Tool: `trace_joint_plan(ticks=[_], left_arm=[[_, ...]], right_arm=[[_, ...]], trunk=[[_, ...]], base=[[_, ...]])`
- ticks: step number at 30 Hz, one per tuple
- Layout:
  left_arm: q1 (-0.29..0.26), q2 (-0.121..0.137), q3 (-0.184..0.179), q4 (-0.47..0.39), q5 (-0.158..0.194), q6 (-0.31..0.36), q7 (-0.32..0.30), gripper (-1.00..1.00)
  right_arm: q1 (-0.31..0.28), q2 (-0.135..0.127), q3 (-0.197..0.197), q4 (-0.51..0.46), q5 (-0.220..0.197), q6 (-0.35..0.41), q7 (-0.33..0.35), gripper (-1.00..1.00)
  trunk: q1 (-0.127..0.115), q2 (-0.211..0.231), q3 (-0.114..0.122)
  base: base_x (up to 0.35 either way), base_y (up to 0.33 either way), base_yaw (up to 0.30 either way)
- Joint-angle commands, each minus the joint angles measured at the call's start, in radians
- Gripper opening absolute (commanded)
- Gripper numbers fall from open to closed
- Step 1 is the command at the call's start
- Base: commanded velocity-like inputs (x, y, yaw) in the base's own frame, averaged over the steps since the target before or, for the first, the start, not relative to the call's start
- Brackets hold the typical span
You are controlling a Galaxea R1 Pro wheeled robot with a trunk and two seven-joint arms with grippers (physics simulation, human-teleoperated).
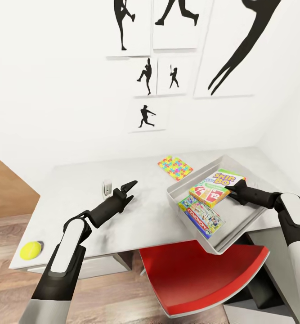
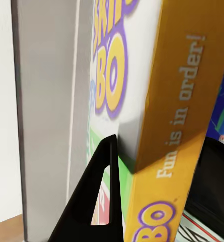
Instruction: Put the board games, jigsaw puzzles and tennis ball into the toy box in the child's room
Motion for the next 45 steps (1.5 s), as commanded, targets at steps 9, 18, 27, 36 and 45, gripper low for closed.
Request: trace_joint_plan(ticks=[9,18,27,36,45], left_arm=[[-0.001,0.0,0.001,0.0,0.005,0.004,0.003,1.0],[-0.001,0.0,0.001,0.0,0.005,0.004,0.004,1.0],[-0.001,0.0,0.001,0.0,0.005,0.003,0.004,1.0],[-0.001,0.0,0.001,0.0,0.005,0.003,0.004,1.0],[-0.001,0.0,0.001,0.0,0.005,0.003,0.004,1.0]], right_arm=[[-0.001,0.001,-0.001,0.0,-0.012,0.002,-0.012,-1.0],[-0.001,0.003,0.0,0.0,-0.012,0.003,-0.012,-1.0],[-0.001,0.003,0.001,-0.001,-0.011,0.002,-0.015,1.0],[0.0,0.003,0.003,-0.001,-0.01,0.003,-0.02,1.0],[0.0,0.003,0.003,-0.001,-0.01,0.004,-0.021,1.0]], trunk=[[0.0,-0.002,-0.007],[0.0,-0.002,-0.008],[0.0,-0.002,-0.008],[0.0,-0.002,-0.008],[0.0,-0.002,-0.008]], base=[[0.0,0.0,0.0],[0.0,0.0,0.0],[0.0,0.0,0.0],[0.0,0.0,0.0],[0.0,0.0,0.0]])
